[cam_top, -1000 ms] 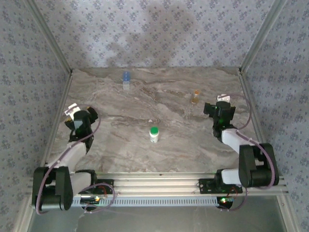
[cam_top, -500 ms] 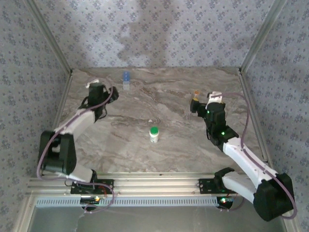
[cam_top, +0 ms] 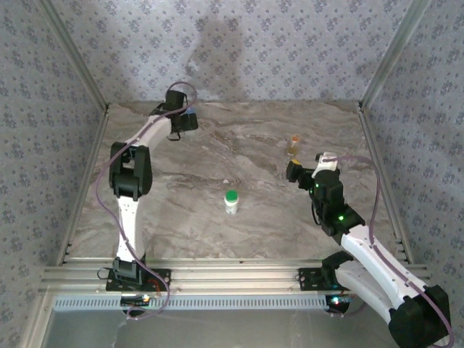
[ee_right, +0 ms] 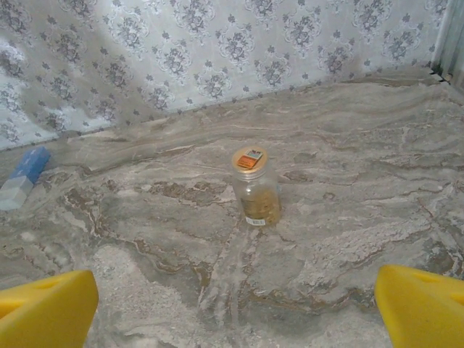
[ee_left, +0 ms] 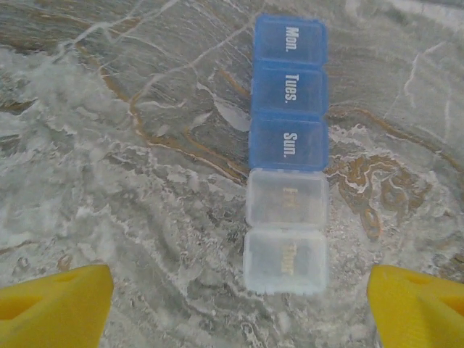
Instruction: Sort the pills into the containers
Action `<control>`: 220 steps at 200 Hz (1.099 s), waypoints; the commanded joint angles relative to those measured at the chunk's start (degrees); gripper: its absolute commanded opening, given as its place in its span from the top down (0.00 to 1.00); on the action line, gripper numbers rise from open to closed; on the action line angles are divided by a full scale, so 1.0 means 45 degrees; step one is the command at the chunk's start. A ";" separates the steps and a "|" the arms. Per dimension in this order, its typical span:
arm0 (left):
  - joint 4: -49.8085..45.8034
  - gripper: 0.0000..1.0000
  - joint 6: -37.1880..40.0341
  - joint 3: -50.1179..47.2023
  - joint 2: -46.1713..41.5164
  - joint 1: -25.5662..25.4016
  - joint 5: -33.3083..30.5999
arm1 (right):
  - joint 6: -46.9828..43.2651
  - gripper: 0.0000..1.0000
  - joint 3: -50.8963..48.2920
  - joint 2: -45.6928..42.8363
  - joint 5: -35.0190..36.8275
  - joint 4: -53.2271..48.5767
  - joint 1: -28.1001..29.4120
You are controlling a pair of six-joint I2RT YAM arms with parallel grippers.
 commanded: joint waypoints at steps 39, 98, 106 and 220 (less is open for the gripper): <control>-0.3368 0.11 0.1131 0.4306 0.2601 0.0001 -0.0035 | 0.0705 0.00 0.0304 -0.0189 -0.0457 -0.0514 -0.0076; -0.4312 0.17 0.1230 0.6387 0.4219 0.0021 0.0148 | 0.0662 0.00 0.0314 -0.0260 -0.0765 -0.0437 -0.0077; -0.4294 0.19 0.1196 0.6400 0.4242 0.0010 0.0055 | 0.0653 0.00 0.0313 -0.0287 -0.0765 -0.0451 -0.0085; -0.4075 0.48 0.1191 0.6472 0.4421 0.0002 -0.0458 | 0.0912 0.00 0.0170 -0.0318 -0.1253 -0.0266 -0.0097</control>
